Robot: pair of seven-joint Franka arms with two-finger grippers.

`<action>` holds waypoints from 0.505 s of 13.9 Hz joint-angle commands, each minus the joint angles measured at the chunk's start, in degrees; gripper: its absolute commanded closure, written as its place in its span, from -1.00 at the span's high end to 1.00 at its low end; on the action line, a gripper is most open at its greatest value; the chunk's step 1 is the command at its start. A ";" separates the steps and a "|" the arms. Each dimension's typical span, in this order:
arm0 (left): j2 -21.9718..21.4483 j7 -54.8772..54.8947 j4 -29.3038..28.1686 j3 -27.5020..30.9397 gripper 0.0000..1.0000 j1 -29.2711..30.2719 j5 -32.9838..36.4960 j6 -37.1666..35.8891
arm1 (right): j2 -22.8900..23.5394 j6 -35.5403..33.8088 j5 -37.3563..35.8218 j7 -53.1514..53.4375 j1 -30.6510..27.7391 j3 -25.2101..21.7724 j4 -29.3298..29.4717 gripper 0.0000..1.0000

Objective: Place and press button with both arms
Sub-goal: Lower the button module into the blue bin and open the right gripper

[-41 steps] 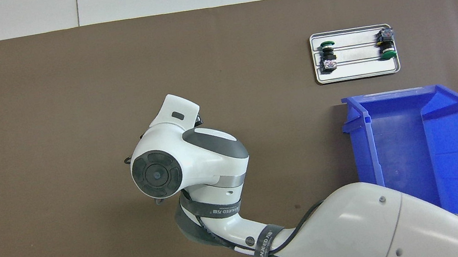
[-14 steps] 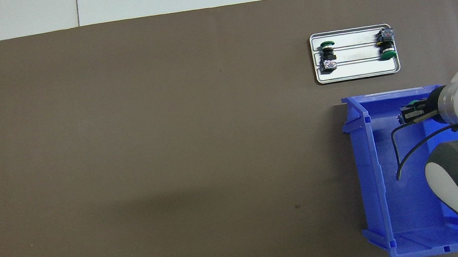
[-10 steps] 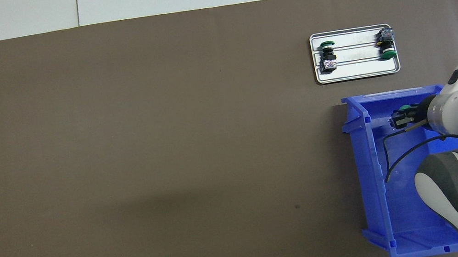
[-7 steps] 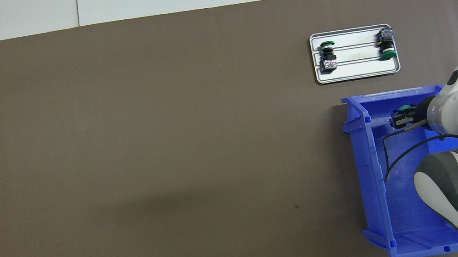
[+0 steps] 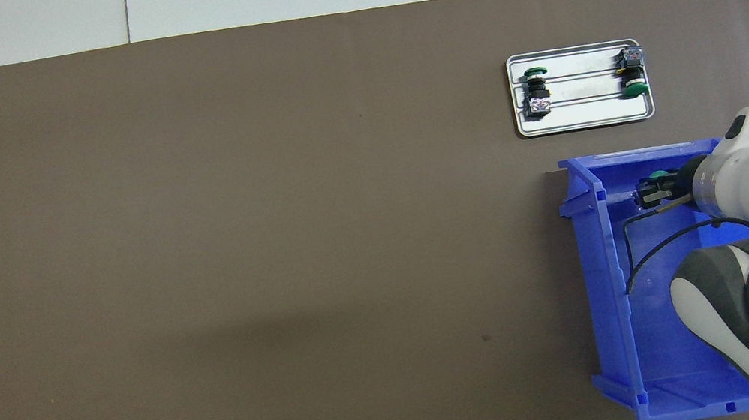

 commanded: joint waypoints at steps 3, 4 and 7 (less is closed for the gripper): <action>-1.73 -0.06 -1.88 -0.30 1.00 0.70 -0.51 -0.23 | 1.10 1.92 1.45 0.55 -0.13 -0.47 -0.33 -1.00; -1.73 -0.06 -1.88 -0.30 1.00 0.70 -0.51 -0.23 | 1.19 1.92 1.45 0.99 -0.13 -0.47 -0.33 -0.70; -1.73 -0.06 -1.88 -0.30 1.00 0.70 -0.51 -0.23 | 1.28 1.21 1.45 2.57 -0.13 -0.47 0.10 1.00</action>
